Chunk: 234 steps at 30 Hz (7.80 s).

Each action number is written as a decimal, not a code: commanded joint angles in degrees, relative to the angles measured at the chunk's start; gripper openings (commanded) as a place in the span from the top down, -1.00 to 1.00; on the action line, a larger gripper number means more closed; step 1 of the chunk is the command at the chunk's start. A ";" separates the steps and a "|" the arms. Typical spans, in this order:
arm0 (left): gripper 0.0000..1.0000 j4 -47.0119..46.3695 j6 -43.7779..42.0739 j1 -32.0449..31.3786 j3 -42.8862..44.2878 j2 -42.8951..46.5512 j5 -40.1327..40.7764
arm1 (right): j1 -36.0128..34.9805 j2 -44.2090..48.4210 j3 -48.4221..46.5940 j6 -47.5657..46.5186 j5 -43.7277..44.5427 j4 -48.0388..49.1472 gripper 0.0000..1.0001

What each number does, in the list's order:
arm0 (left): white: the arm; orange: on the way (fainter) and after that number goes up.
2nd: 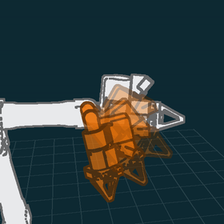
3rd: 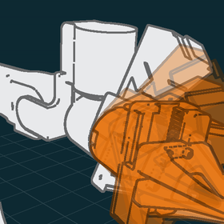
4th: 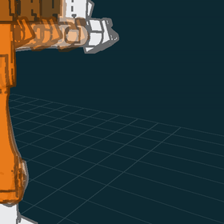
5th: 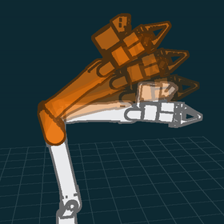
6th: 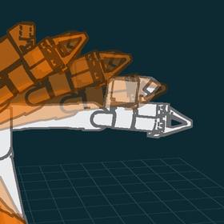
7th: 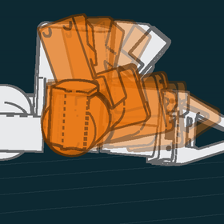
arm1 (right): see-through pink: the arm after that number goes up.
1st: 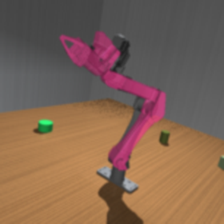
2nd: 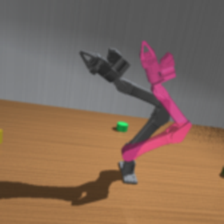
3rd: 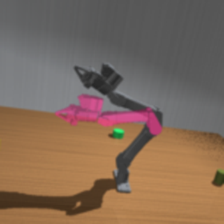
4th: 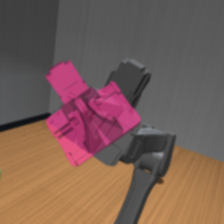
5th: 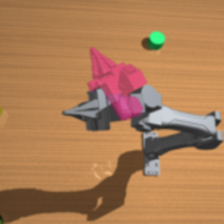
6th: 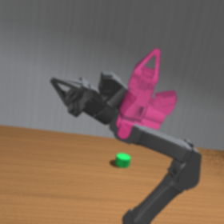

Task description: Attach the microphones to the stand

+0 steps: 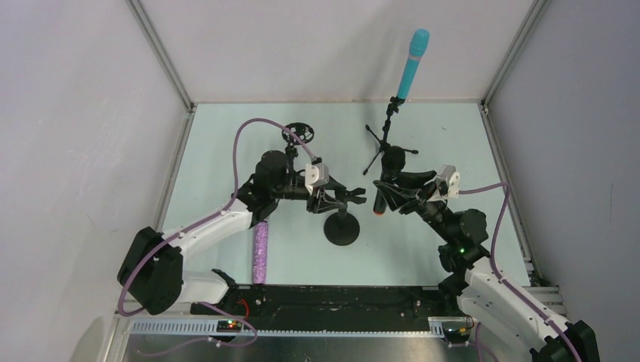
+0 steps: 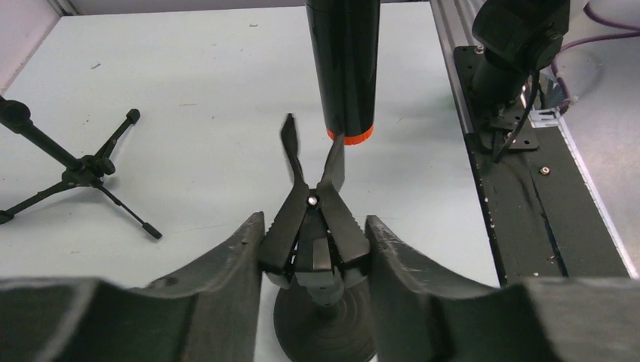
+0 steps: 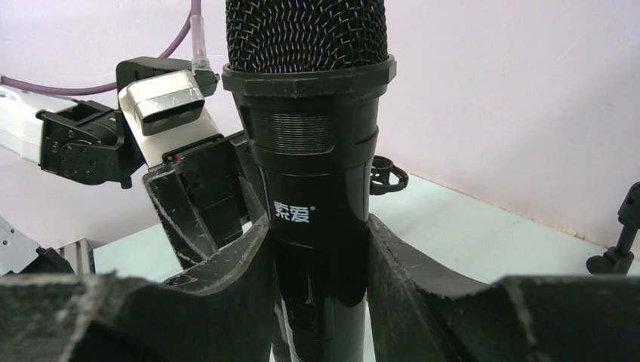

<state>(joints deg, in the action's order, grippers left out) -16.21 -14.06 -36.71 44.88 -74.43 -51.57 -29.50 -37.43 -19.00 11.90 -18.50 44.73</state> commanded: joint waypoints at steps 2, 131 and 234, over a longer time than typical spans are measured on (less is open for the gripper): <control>-0.38 2.43 -2.10 -0.77 -1.20 1.19 2.68 | 0.14 -0.23 -3.41 0.03 -0.18 5.70 1.00; 1.00 2.59 -5.21 -0.91 6.45 -2.87 0.06 | -15.66 -28.36 2.90 -8.27 16.95 37.56 1.00; -0.64 -60.96 22.76 0.49 -14.80 -15.89 9.67 | -6.84 11.23 3.35 15.51 12.80 -32.72 -0.99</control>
<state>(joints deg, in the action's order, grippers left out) -71.11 7.07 -36.56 27.35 -88.99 -39.03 -37.08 -26.59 -15.79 26.55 -5.10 10.09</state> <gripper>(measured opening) 0.892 0.993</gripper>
